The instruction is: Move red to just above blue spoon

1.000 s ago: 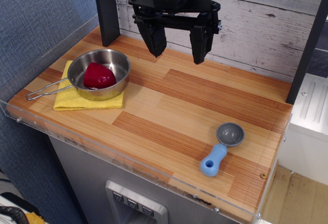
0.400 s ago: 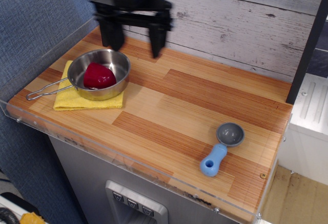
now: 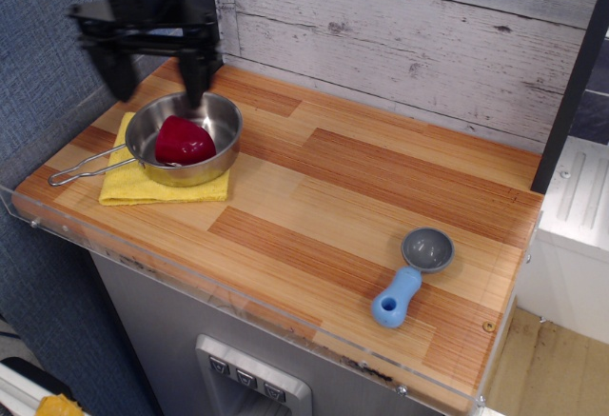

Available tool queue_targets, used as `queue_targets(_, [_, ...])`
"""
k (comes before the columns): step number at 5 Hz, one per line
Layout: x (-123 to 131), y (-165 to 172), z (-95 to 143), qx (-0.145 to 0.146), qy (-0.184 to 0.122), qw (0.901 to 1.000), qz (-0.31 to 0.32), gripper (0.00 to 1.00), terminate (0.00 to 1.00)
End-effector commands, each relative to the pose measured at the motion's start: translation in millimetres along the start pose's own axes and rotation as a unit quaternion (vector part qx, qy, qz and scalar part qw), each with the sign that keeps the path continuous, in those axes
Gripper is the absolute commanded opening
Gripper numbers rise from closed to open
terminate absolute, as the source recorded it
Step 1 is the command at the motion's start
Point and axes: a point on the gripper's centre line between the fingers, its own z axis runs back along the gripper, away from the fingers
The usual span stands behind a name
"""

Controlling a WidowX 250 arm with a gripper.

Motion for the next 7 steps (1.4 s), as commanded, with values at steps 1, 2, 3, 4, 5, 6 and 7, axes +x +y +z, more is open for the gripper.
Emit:
queue_targets(1, [0,5,11,0.049,0.01,0.9715,0.232,1.0,0.0])
queue_targets(2, [7,-8,10,0.066,0.03,0.9406,0.332,1.0,0.0])
queue_targets(3, [11,-17,5,0.084,0.029,0.9122,0.4,1.0,0.0])
queue_targets(4, [11,-30,-4,0.111,-0.006,0.864,0.491,1.0,0.0])
queue_targets(5, [13,-35,-11,0.141,-0.026,0.8219,0.551,1.0,0.0])
queue_targets(6, [13,-33,-18,0.138,-0.057,0.7915,0.593,1.0,0.0])
queue_targets(7, [9,-23,-23,0.125,-0.093,0.7786,0.608,1.0,0.0])
